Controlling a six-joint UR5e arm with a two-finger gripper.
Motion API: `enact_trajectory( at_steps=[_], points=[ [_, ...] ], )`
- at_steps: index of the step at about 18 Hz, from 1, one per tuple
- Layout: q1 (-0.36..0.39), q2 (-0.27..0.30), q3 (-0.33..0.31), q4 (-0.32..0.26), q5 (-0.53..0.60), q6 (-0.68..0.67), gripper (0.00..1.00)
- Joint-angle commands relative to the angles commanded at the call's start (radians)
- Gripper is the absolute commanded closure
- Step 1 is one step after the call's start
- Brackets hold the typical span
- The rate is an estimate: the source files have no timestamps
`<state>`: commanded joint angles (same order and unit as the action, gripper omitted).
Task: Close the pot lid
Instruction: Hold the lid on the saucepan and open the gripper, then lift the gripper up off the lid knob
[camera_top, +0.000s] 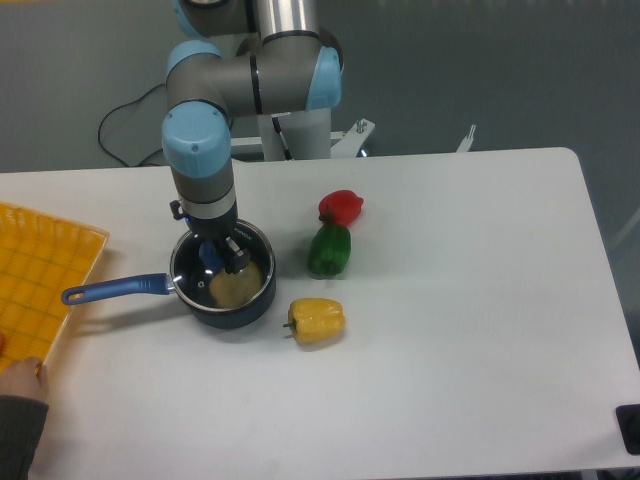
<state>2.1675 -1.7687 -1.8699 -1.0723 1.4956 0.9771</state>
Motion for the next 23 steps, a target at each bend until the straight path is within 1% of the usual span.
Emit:
enact_trajectory(
  at_steps=[1, 4, 5, 6, 7, 11, 15, 17, 20, 23],
  points=[
    [0.000, 0.000, 0.000, 0.000, 0.000, 0.000, 0.31],
    [0.000, 0.000, 0.000, 0.000, 0.000, 0.000, 0.18],
    [0.000, 0.000, 0.000, 0.000, 0.000, 0.000, 0.10],
    [0.000, 0.000, 0.002, 0.000, 0.000, -0.002, 0.04],
    [0.002, 0.000, 0.003, 0.000, 0.000, -0.002, 0.01],
    [0.000, 0.003, 0.003, 0.000, 0.002, -0.011, 0.01],
    [-0.009, 0.014, 0.023, -0.005, 0.003, -0.049, 0.00],
    [-0.015, 0.035, 0.021, -0.009, 0.003, -0.058, 0.00],
    [-0.041, 0.052, 0.023, -0.015, 0.005, -0.078, 0.00],
    [-0.037, 0.074, 0.031, -0.017, 0.005, -0.078, 0.00]
  ],
)
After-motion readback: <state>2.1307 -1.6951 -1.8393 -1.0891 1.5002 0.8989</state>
